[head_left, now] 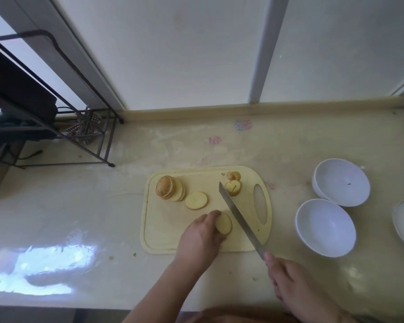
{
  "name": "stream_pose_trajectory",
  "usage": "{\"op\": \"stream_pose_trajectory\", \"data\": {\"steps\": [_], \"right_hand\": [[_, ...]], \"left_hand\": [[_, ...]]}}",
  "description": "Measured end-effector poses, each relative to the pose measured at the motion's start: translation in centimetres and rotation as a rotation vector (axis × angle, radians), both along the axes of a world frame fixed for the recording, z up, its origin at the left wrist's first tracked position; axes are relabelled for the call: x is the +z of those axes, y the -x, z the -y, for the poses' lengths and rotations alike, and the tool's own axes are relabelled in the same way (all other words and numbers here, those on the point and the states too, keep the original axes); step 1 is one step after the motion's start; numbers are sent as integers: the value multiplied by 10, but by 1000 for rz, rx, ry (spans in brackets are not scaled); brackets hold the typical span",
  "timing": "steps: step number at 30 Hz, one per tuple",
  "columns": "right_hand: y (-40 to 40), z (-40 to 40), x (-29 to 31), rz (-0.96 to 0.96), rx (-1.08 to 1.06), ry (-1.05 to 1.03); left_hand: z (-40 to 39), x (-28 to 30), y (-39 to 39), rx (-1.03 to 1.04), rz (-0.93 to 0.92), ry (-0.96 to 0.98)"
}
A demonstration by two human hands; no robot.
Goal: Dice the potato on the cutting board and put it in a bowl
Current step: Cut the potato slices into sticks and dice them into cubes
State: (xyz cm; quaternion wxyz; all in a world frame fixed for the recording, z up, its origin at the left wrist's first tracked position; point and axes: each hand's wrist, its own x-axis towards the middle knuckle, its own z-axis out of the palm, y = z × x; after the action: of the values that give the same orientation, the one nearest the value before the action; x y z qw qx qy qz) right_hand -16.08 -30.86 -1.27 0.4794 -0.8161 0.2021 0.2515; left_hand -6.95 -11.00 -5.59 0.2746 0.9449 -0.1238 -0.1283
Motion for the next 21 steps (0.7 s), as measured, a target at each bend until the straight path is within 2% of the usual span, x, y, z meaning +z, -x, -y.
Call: {"op": "stream_pose_trajectory", "data": {"steps": [6,9,13,16,21], "right_hand": [[-16,-8,8,26,98,68],[-18,-1,7,36,66,18],[-12,4,8,40,63,-2],[-9,2,13,37,85,15],[-8,5,26,73,126,166]], "left_hand": [[20,-2,-1,128,81,-25],[13,-10,0,36,245,-58],[6,-21,-1,-167,435,46],[5,-22,-2,-225,452,81],[6,-21,-4,-236,442,80]]}}
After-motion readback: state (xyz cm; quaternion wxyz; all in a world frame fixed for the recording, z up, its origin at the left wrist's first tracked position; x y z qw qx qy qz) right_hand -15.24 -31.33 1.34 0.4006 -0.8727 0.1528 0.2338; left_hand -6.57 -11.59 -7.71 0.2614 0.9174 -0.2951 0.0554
